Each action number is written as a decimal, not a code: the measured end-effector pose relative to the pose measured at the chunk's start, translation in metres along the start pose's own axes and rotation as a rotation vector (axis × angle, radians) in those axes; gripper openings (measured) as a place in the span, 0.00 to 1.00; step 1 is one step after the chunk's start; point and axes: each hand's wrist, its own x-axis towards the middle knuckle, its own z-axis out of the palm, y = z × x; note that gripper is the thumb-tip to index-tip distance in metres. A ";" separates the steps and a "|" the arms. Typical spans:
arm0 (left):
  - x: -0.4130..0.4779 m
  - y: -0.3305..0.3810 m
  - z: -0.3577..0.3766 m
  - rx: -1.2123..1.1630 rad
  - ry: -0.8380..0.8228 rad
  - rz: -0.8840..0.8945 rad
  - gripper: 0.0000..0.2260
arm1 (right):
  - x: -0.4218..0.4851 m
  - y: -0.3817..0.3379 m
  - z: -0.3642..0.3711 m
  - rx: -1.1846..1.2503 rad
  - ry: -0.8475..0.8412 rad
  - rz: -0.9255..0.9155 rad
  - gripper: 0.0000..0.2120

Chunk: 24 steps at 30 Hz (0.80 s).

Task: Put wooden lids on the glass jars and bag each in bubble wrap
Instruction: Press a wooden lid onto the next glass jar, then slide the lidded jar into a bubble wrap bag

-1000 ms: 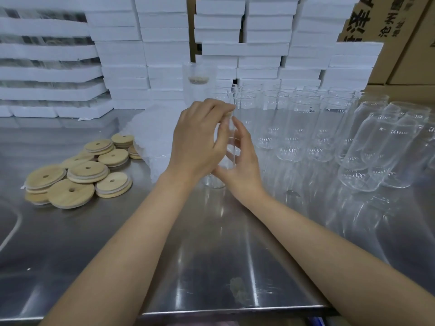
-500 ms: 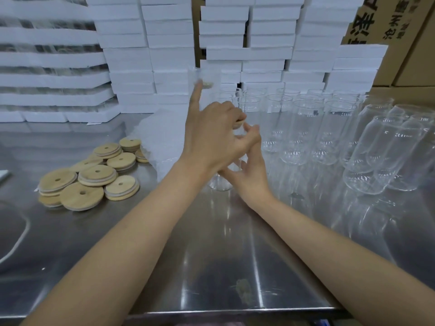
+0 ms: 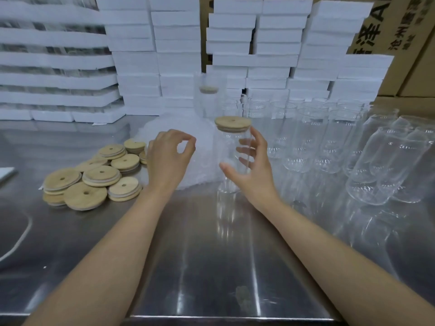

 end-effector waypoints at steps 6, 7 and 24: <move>-0.001 -0.016 0.019 0.325 -0.268 0.074 0.18 | 0.001 0.004 -0.005 -0.061 -0.022 -0.026 0.49; -0.002 -0.017 0.018 0.316 -0.256 0.081 0.15 | 0.002 0.004 -0.007 -0.069 -0.029 -0.033 0.49; -0.002 0.002 -0.004 0.135 -0.092 0.165 0.13 | 0.007 -0.008 -0.040 -0.422 0.024 -0.235 0.41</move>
